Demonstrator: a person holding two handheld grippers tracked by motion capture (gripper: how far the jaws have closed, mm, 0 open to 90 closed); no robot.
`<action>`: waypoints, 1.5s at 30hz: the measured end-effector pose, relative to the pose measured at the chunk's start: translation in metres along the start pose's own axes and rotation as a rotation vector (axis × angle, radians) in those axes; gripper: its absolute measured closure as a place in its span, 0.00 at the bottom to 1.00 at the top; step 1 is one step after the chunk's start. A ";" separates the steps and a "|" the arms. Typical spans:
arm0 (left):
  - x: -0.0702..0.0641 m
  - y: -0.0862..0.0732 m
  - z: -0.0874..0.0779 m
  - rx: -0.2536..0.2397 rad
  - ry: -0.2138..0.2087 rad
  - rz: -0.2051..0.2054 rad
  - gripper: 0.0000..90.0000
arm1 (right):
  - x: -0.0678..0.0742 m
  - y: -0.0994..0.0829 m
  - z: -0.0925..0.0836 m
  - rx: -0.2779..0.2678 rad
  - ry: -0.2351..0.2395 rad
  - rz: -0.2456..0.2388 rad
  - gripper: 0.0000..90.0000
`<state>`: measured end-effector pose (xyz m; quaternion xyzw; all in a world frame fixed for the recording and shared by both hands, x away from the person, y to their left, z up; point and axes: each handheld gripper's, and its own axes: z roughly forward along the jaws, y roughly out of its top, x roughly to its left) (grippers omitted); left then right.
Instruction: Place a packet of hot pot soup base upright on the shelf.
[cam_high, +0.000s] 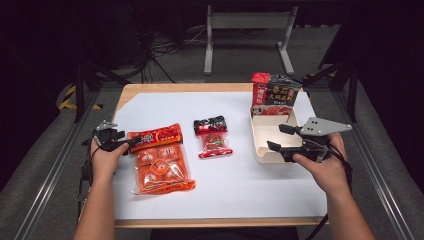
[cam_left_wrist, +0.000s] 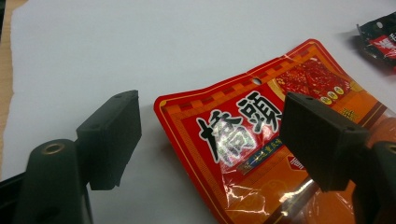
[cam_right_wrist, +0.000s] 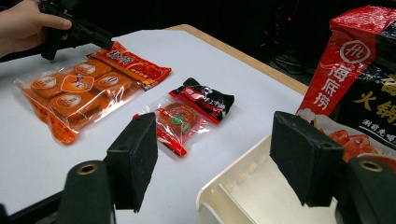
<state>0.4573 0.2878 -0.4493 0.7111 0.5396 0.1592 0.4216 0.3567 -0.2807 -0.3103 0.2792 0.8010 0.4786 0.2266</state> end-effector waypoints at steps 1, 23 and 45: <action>0.000 0.000 0.001 0.004 -0.001 -0.005 0.24 | 0.000 0.000 0.000 0.000 -0.001 -0.001 0.36; 0.001 -0.004 0.009 0.073 -0.048 -0.037 0.25 | 0.000 -0.001 0.001 0.004 -0.001 0.005 0.35; -0.006 -0.004 0.012 0.032 -0.121 -0.051 0.74 | 0.000 -0.002 0.003 0.009 -0.003 0.000 0.34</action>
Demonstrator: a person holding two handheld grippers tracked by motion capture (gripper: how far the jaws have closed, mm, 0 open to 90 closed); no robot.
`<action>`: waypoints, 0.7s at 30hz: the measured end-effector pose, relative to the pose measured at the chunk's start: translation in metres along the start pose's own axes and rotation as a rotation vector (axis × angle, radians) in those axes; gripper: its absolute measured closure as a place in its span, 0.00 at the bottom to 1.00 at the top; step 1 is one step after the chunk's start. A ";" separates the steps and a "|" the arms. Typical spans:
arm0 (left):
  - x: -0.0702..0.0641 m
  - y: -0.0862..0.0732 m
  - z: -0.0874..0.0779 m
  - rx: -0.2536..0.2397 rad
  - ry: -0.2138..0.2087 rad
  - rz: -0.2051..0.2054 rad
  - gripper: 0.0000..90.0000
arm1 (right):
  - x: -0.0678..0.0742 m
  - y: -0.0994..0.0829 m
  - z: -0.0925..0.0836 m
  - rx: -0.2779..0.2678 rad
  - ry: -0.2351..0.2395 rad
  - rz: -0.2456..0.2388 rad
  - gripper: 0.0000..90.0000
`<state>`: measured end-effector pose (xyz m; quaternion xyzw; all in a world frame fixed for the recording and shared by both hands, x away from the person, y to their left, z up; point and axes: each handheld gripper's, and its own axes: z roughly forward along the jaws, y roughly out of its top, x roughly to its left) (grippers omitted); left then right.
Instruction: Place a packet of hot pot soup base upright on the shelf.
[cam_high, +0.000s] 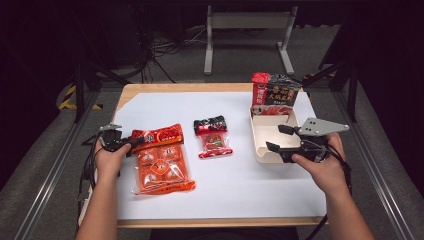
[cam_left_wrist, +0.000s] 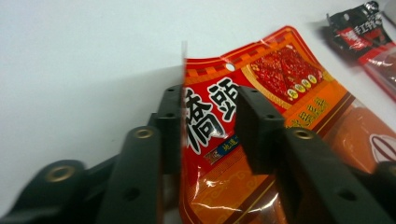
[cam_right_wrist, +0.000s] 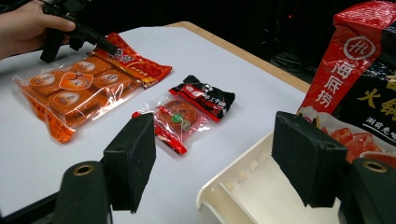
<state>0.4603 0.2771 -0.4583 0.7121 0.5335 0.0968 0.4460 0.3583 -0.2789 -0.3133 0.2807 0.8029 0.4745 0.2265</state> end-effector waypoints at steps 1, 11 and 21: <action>0.000 0.000 0.000 0.000 0.000 0.000 0.77 | 0.000 0.000 0.000 0.000 0.000 0.000 0.34; -0.006 0.001 0.001 0.006 0.039 0.018 1.00 | 0.000 0.000 0.000 0.000 0.000 0.000 0.34; -0.015 0.009 -0.016 -0.069 0.009 0.031 1.00 | 0.001 0.000 0.001 0.000 0.005 -0.002 0.35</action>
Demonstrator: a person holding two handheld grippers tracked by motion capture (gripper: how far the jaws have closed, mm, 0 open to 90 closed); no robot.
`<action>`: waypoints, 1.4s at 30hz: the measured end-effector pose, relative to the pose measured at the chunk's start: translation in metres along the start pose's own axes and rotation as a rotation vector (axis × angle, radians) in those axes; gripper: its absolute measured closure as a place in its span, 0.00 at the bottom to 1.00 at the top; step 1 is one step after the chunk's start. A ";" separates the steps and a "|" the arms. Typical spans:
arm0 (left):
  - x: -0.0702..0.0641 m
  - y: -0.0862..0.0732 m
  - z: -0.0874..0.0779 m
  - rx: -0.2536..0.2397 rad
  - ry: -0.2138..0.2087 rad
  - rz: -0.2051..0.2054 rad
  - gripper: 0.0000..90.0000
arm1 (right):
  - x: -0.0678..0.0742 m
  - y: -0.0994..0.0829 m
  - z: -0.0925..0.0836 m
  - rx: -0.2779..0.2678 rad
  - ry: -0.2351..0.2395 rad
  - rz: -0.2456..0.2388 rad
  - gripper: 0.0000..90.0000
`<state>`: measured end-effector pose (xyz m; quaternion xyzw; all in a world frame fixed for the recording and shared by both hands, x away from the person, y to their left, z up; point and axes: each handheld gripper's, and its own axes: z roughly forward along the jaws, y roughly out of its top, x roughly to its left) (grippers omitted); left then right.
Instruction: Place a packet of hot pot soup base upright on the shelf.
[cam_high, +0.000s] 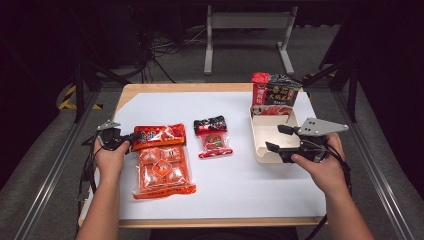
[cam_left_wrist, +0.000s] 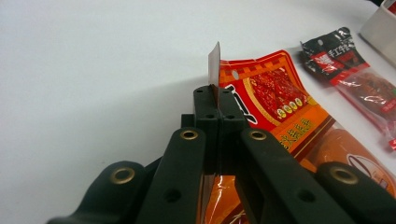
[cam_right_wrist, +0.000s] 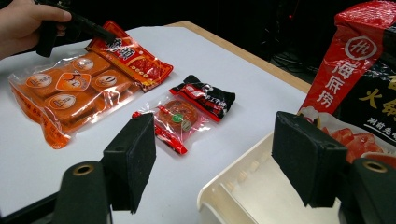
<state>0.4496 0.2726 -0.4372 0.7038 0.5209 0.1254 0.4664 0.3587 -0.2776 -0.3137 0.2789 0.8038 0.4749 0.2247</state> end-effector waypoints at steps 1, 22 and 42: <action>-0.001 0.001 -0.003 -0.002 0.001 0.004 1.00 | 0.000 0.000 0.000 -0.001 0.003 0.000 0.35; -0.026 0.023 -0.039 -0.139 -0.065 0.060 1.00 | 0.002 0.001 0.003 0.003 0.019 0.004 0.38; -0.075 0.042 -0.082 -0.245 -0.120 0.209 1.00 | 0.008 0.008 0.011 -0.030 0.055 0.014 0.39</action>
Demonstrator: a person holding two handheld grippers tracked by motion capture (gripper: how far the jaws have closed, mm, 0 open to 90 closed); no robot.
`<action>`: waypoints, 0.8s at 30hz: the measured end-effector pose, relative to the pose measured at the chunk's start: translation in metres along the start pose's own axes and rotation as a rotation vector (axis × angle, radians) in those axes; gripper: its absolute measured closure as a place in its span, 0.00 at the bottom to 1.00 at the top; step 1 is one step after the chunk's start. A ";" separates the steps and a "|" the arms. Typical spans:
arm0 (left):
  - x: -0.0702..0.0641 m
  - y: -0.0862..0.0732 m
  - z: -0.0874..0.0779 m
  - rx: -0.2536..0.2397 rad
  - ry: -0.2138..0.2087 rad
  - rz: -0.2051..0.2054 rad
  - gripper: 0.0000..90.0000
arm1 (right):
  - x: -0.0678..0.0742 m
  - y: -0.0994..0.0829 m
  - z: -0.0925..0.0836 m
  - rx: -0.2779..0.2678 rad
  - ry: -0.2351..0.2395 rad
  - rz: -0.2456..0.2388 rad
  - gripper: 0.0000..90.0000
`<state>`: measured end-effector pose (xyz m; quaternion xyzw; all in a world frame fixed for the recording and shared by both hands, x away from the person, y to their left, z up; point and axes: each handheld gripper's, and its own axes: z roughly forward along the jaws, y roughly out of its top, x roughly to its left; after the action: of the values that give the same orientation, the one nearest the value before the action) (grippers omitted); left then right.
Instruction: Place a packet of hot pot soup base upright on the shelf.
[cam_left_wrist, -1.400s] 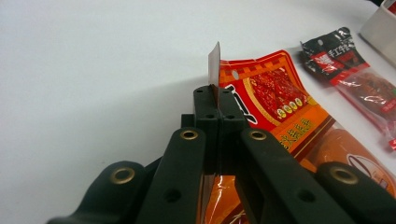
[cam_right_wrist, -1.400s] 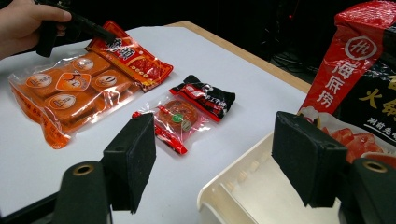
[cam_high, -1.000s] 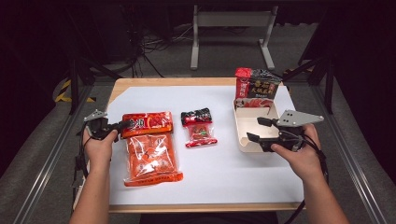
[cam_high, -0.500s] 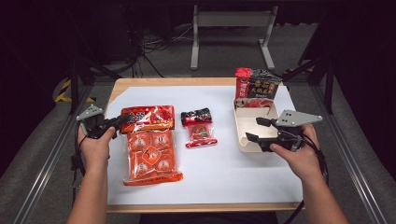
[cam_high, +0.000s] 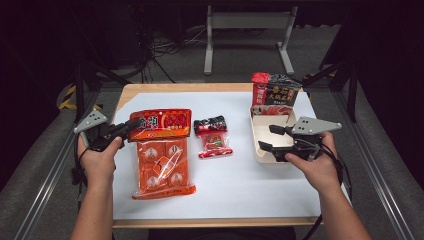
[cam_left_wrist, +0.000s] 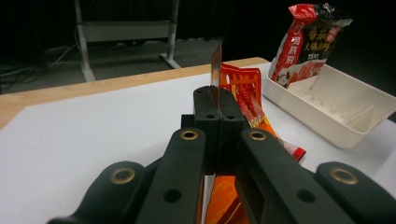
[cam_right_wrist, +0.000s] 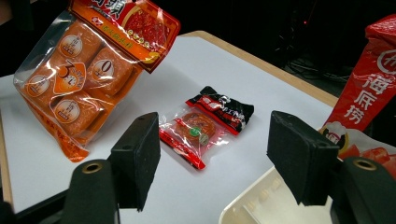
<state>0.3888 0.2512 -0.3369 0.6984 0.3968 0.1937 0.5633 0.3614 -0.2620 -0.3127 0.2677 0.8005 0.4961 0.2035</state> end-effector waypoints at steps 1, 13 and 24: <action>-0.001 0.001 -0.001 -0.002 -0.003 0.005 1.00 | 0.001 0.000 0.000 -0.001 0.002 0.000 0.39; -0.018 0.013 -0.011 -0.052 -0.094 0.032 1.00 | 0.011 0.007 0.006 -0.004 0.030 -0.018 0.40; -0.042 0.024 -0.020 -0.081 -0.150 0.088 1.00 | 0.023 0.015 0.019 -0.016 0.060 -0.041 0.40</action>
<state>0.3566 0.2303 -0.3013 0.7044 0.3144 0.1813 0.6101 0.3582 -0.2294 -0.3087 0.2348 0.8076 0.5060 0.1914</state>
